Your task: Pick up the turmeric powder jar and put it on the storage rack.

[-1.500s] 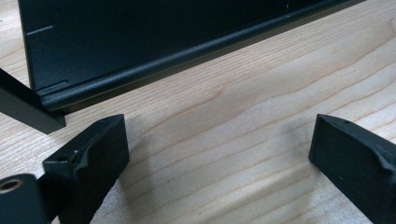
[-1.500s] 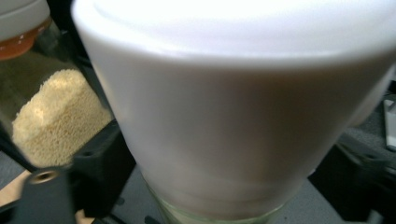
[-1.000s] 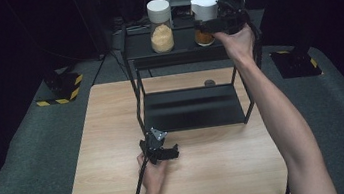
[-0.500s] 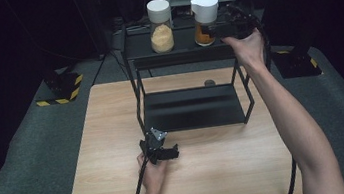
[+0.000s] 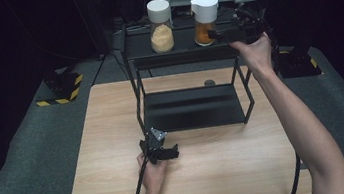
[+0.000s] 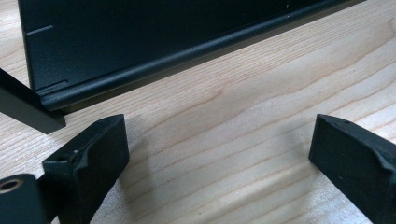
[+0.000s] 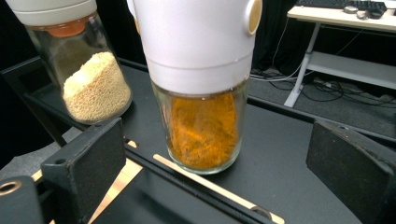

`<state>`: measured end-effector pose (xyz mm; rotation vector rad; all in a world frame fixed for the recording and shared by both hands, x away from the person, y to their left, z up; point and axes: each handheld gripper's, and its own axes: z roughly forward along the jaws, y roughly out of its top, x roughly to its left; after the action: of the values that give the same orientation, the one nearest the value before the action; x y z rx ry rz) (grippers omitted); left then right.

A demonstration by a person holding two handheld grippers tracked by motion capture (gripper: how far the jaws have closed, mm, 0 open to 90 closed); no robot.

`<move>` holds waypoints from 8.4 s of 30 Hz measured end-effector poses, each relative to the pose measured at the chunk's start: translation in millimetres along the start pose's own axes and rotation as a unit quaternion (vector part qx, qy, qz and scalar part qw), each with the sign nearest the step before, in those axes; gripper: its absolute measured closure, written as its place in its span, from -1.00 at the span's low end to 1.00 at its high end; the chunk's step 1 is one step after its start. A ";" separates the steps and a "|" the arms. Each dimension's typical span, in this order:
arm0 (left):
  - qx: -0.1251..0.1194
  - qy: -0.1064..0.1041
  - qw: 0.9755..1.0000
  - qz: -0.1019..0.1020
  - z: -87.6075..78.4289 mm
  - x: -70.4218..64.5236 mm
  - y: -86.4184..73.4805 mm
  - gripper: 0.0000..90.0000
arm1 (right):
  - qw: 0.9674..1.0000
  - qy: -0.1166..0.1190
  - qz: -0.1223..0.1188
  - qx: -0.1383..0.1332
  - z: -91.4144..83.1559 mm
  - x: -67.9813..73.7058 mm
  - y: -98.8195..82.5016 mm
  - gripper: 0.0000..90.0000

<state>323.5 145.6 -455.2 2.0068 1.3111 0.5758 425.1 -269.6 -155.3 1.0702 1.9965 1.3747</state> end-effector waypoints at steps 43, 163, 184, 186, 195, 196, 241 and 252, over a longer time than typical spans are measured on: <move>0.000 -0.001 1.000 0.000 0.1 0.4 -0.2 -0.89 | 1.000 0.020 0.004 -0.009 -40.9 -29.4 -40.2 -0.86; 0.000 -0.001 1.000 0.000 0.1 0.6 -0.1 -0.89 | 0.998 0.030 0.029 0.047 -23.5 -26.6 -213.5 -0.84; 0.000 -0.001 1.000 0.000 0.1 0.5 -0.1 -0.89 | 0.997 0.022 0.021 0.065 -4.7 -14.7 -233.2 -0.84; 0.000 -0.001 1.000 0.000 0.1 0.5 -0.1 -0.89 | 0.997 0.021 0.019 0.068 -2.3 -13.0 -234.5 -0.84; 0.000 -0.001 1.000 0.000 0.1 0.5 -0.1 -0.89 | 0.997 0.018 0.012 0.076 5.1 -8.2 -238.8 -0.84; 0.000 -0.001 1.000 0.000 0.1 0.5 -0.1 -0.89 | 0.997 0.018 0.012 0.076 5.9 -7.6 -239.5 -0.83; 0.000 -0.001 1.000 0.000 0.1 0.5 -0.1 -0.89 | 0.989 -0.010 -0.003 0.148 42.7 4.7 -273.4 -0.82; 0.000 -0.001 1.000 0.000 0.1 0.5 -0.1 -0.89 | 0.985 -0.019 -0.025 0.171 53.1 13.9 -280.8 -0.82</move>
<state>323.7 146.1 -455.3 2.0067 1.3096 0.5732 365.0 -281.7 -434.7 1.1715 2.2676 0.9978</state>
